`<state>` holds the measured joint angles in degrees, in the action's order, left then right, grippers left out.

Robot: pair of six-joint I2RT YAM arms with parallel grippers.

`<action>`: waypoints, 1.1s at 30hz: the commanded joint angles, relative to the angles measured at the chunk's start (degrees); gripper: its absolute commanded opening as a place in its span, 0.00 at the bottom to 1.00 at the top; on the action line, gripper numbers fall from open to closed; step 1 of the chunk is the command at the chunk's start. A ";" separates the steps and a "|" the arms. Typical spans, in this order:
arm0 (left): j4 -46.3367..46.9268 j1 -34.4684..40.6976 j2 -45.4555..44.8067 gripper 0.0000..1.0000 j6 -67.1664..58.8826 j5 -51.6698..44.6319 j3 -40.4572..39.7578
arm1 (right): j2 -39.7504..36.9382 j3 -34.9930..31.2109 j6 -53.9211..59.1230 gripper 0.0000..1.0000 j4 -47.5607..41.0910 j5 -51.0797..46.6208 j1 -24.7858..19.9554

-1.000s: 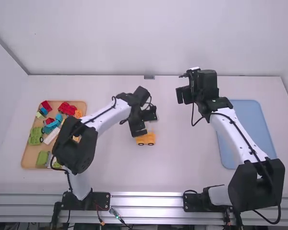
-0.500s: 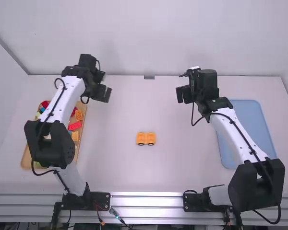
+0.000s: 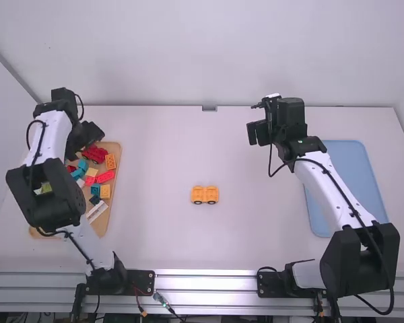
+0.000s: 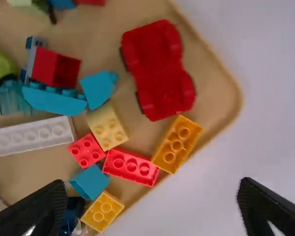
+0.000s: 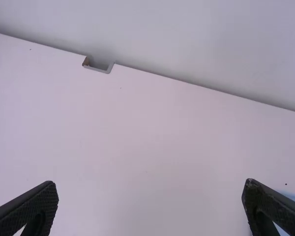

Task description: Assemble lego blocks to make yellow taxi

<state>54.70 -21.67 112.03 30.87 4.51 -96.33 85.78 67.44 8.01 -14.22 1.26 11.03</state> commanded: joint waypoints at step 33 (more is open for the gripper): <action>-18.82 -3.45 3.28 0.51 9.68 -0.35 18.88 | 0.48 1.92 -0.66 0.99 -1.27 0.37 -0.11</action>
<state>35.62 -24.97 115.02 40.73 3.70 -78.50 85.78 67.44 7.62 -15.40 1.39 11.03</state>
